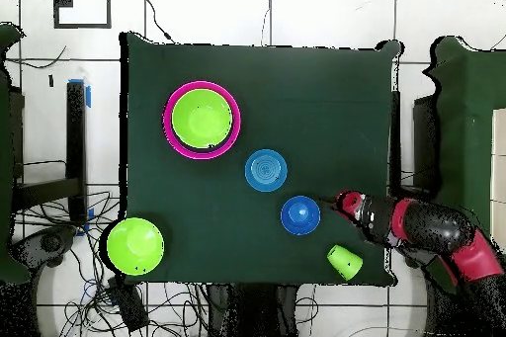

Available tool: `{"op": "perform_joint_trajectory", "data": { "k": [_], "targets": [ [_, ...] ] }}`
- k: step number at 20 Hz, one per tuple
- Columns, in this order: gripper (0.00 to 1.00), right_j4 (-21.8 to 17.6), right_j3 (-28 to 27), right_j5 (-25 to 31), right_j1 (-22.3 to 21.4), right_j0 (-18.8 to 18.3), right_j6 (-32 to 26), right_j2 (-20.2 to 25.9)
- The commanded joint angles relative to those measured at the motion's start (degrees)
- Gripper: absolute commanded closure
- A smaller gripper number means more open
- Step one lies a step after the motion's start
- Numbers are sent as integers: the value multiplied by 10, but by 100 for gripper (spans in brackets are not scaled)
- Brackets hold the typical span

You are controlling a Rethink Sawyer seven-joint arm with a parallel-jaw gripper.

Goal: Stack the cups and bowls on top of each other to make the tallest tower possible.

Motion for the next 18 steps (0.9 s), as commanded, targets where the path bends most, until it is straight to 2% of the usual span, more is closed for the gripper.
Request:
{"op": "perform_joint_trajectory", "data": {
  "k": [1, 7, 18],
  "targets": [
    [0, -64, -68, 74, 38, -4, -225, -31],
    [0, -65, -81, 115, 35, -16, -244, -29],
    [0, -69, -101, 156, 43, -34, -268, -32]
  ]
}}
